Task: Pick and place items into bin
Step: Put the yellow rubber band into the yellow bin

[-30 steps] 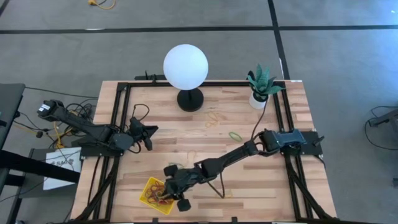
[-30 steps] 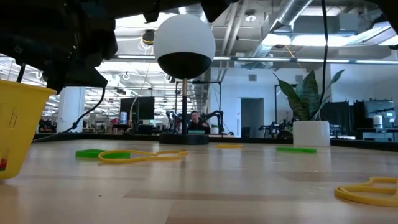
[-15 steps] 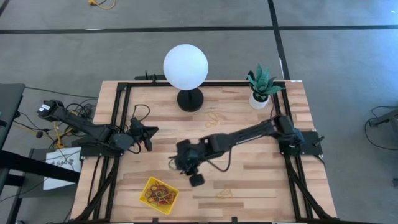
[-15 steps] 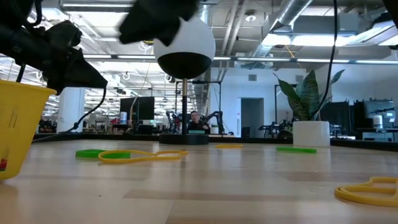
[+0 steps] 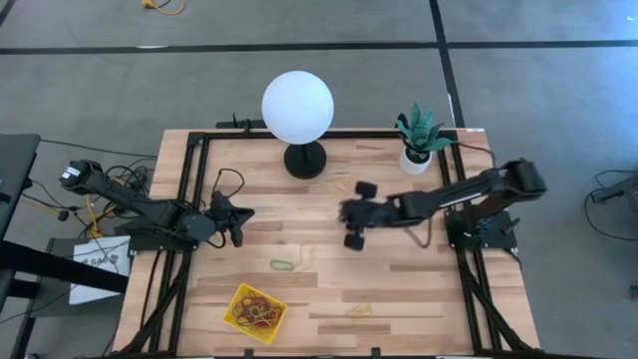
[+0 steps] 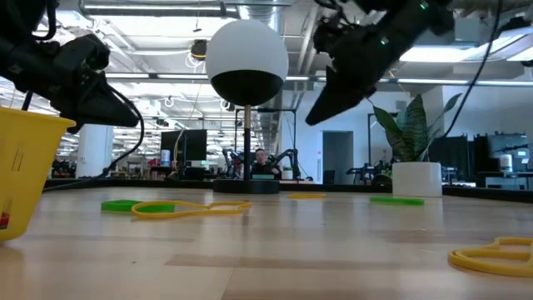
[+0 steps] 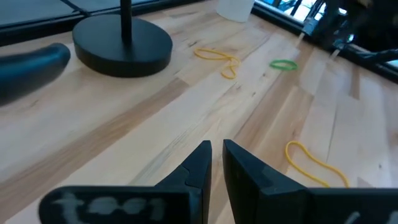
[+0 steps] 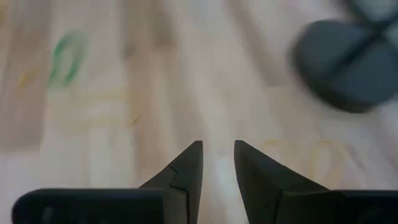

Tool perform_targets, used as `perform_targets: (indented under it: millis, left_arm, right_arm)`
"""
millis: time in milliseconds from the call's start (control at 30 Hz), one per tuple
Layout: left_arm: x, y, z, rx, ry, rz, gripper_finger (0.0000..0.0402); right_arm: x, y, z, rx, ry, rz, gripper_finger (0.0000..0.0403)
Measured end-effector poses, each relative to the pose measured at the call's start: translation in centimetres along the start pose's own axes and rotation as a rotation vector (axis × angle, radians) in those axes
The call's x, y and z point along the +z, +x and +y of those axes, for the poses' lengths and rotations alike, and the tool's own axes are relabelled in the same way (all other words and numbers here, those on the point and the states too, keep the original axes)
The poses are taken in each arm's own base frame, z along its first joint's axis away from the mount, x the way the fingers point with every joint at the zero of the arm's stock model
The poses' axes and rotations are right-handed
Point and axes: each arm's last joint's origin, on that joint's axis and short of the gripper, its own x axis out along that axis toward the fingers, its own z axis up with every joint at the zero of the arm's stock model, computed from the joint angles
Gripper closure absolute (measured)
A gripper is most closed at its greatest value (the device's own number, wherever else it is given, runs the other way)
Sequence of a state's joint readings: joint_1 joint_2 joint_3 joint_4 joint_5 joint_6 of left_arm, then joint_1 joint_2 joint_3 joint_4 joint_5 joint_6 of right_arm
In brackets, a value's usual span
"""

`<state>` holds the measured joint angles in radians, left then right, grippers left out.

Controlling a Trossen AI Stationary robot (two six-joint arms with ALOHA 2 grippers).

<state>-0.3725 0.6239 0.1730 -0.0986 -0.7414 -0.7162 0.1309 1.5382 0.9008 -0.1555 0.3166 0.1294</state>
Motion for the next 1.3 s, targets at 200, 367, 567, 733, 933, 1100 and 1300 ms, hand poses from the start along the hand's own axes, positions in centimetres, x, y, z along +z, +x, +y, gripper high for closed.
perform_targets:
  millis: [200,367,567,733,933,1100,1300]
  left_arm:
    - [-0.2,0.0,0.2,0.018,0.012,0.009,0.0374]
    - [-0.1,0.0,0.3,0.047,0.012,-0.017,0.0374]
    - [-0.1,0.0,0.3,0.059,0.013,-0.027,0.0374]
    - [0.0,0.0,0.3,0.071,0.013,-0.038,0.0374]
    - [0.0,0.0,0.3,0.074,0.013,-0.041,0.0374]
    - [0.0,0.0,0.3,0.074,0.013,-0.040,0.0374]
    - [0.0,0.0,0.3,0.074,0.013,-0.040,0.0374]
  right_arm:
    - [-3.0,0.1,-3.1,-0.083,0.143,-0.055,0.0316]
    - [-5.3,2.5,-4.5,-0.141,0.163,0.055,0.0316]
    - [-6.7,5.5,-5.3,-0.176,0.172,0.097,0.0316]
    - [-6.8,6.7,-6.4,-0.204,0.171,0.090,0.0316]
    - [-6.8,8.1,-8.0,-0.245,0.235,0.107,0.0316]
    - [-7.7,9.7,-8.6,-0.262,0.278,0.141,0.0316]
    - [-7.8,9.9,-8.2,-0.288,0.270,0.142,0.0355]
